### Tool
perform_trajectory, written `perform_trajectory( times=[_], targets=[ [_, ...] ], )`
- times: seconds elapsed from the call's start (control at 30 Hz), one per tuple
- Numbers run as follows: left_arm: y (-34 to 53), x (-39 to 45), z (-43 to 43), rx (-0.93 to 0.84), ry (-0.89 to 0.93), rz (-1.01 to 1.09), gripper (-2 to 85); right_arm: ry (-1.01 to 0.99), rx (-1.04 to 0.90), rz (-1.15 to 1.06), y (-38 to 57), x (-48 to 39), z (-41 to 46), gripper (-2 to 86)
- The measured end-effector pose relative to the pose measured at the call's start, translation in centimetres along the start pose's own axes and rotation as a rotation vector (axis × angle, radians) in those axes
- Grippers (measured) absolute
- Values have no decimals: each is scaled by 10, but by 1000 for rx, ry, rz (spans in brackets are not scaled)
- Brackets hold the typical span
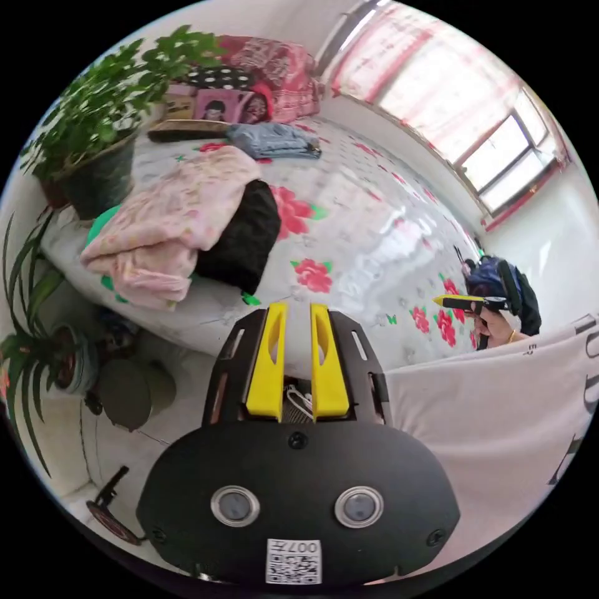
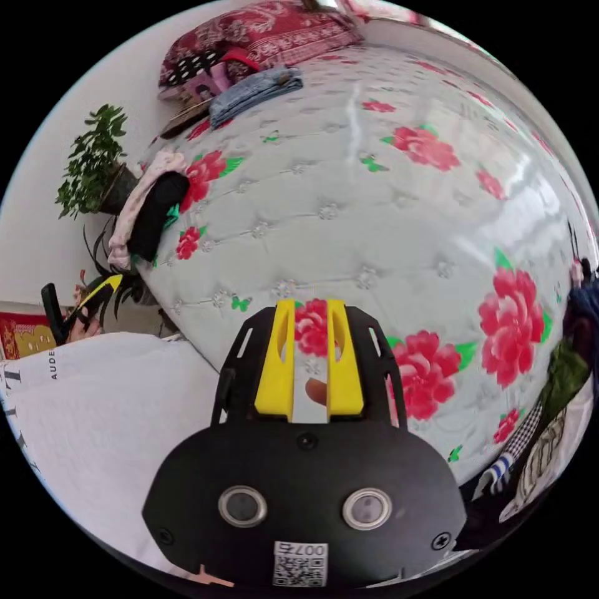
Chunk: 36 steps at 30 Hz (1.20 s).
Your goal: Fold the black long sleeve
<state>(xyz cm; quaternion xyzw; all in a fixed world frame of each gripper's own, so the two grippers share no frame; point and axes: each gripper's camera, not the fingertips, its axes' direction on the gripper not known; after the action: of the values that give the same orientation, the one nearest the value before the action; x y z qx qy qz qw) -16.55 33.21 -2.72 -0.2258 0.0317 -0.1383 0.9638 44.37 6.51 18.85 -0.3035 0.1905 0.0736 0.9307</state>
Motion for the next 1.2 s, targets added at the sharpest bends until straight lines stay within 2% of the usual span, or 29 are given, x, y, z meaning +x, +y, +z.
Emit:
perform_trajectory(
  times=[0.13, 0.3, 0.4, 0.5, 0.6, 0.67, 0.7, 0.8, 0.83, 0.9, 1.1, 1.13, 1.17, 1.2],
  targets=[
    [-34, 64, 27, -86, 9, 206, 65, 50, 179, 180, 56, 52, -66, 86],
    [-56, 126, 46, -112, 38, 295, 56, 359, 509, 353, 155, 106, -193, 98],
    [-63, 162, 56, -141, 92, 308, 52, 634, 704, 505, 245, 135, -278, 114],
    [-65, 201, 63, -149, 120, 350, 52, 666, 745, 570, 289, 156, -311, 124],
    [-65, 236, 71, -163, 131, 398, 55, 494, 698, 569, 308, 188, -314, 134],
    [-65, 255, 71, -169, 139, 423, 58, 476, 673, 538, 304, 190, -305, 134],
    [-65, 265, 70, -166, 135, 443, 60, 500, 665, 532, 302, 188, -302, 133],
    [-63, 285, 63, -158, 112, 491, 62, 791, 571, 613, 297, 188, -292, 99],
    [-62, 290, 60, -154, 99, 500, 63, 798, 560, 598, 298, 189, -293, 92],
    [-59, 292, 57, -148, 85, 498, 63, 776, 566, 567, 306, 188, -304, 73],
    [-53, 288, 47, -129, 149, 421, 65, 583, 828, 412, 347, 161, -359, 29],
    [-52, 290, 44, -116, 173, 420, 66, 496, 866, 365, 349, 156, -371, 23],
    [-52, 291, 42, -108, 184, 422, 67, 283, 928, 244, 348, 150, -382, 18],
    [-52, 294, 37, -89, 206, 431, 69, 165, 946, 181, 338, 137, -387, 14]
  ],
)
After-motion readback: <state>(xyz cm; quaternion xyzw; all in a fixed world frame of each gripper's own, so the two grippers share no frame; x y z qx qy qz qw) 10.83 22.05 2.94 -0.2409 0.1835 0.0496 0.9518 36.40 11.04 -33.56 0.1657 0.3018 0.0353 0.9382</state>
